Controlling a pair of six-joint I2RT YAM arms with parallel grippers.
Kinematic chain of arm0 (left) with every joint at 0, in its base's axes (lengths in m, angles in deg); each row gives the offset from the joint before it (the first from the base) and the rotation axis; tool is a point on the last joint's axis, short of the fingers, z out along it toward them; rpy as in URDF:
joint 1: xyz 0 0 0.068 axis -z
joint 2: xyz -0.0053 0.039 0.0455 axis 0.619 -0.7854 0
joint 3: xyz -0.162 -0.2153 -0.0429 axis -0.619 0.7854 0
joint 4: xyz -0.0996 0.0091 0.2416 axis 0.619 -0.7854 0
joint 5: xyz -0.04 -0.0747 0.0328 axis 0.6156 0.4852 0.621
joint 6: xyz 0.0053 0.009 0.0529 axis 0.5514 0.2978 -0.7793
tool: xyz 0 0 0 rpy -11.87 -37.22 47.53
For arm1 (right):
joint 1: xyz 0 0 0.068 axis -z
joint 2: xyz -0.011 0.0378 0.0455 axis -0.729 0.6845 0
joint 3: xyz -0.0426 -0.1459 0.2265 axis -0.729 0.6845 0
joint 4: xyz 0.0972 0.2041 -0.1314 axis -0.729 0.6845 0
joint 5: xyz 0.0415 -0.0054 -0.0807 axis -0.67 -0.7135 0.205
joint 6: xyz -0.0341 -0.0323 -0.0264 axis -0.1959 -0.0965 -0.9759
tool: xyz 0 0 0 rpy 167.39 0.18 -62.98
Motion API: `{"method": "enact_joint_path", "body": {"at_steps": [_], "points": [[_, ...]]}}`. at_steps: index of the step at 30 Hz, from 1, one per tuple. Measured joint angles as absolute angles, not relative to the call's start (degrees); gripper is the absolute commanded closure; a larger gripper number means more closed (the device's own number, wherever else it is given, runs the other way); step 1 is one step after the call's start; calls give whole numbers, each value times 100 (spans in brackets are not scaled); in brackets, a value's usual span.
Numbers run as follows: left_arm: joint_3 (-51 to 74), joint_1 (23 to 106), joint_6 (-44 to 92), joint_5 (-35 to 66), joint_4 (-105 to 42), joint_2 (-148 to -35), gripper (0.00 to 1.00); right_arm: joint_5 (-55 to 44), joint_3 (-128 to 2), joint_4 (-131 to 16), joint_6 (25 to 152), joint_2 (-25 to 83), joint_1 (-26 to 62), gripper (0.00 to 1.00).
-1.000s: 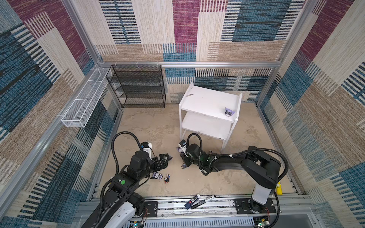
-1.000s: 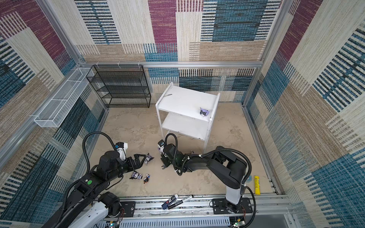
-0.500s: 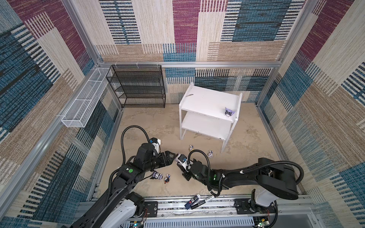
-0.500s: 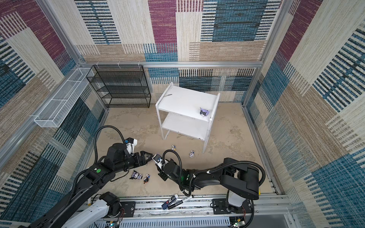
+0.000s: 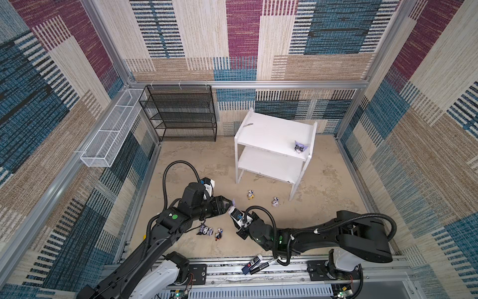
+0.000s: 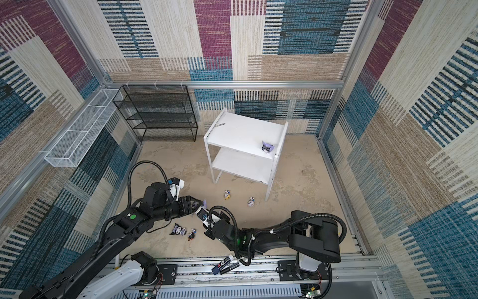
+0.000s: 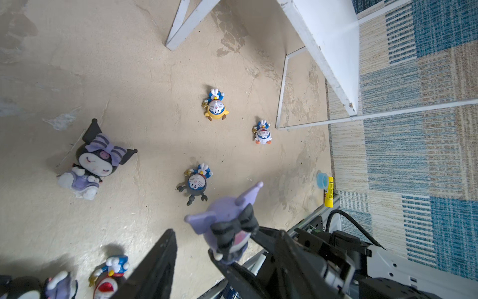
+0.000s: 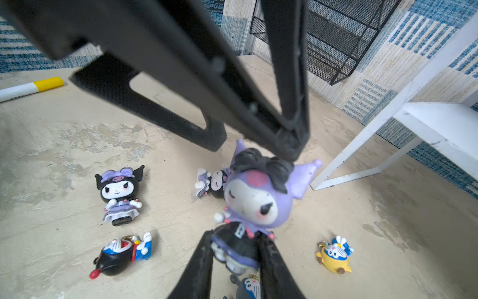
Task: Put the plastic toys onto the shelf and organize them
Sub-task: 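Raise the held Kuromi toward the left gripper while the left gripper lowers over it, then close the left gripper on the Kuromi's head while the right gripper keeps holding it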
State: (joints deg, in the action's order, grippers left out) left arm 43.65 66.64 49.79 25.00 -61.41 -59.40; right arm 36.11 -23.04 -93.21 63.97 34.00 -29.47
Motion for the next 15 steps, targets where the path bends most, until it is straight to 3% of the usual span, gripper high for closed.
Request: {"method": "enact_joint_path", "body": {"at_steps": [15], "points": [[3911,6678,4711,2452,-6578,-6502,54,4008,-2438,-9363,6013,3594,-3087,75]]}}
